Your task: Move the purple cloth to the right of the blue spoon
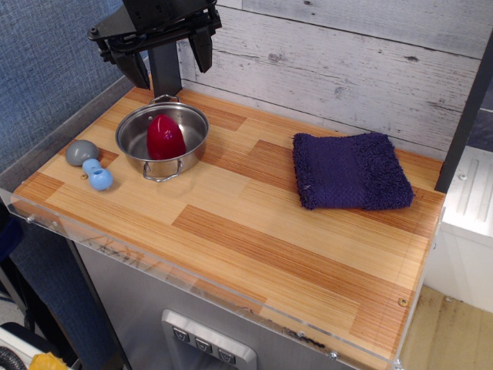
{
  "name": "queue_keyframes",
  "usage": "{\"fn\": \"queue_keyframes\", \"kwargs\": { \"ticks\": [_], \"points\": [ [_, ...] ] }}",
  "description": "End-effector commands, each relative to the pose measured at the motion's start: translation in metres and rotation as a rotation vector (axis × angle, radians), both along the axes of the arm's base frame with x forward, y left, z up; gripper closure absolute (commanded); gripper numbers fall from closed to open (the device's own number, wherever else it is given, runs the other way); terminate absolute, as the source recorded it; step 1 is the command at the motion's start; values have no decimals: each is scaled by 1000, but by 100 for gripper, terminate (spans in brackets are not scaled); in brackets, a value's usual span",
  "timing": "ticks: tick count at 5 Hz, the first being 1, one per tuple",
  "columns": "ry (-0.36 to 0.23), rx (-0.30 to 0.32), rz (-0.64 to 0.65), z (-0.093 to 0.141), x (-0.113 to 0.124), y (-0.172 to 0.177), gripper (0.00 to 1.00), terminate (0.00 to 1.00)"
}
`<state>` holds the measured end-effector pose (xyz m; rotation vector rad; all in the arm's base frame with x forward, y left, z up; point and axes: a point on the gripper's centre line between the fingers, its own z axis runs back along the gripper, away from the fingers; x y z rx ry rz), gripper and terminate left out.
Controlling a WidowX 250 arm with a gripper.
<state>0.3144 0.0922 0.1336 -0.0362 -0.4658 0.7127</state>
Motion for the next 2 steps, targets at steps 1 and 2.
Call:
{"fn": "queue_keyframes", "kwargs": {
  "ticks": [1,2],
  "points": [
    [0,0,0,0,0,0,0,0],
    [-24,-8,40,14,15,-2,0,0]
  ]
}}
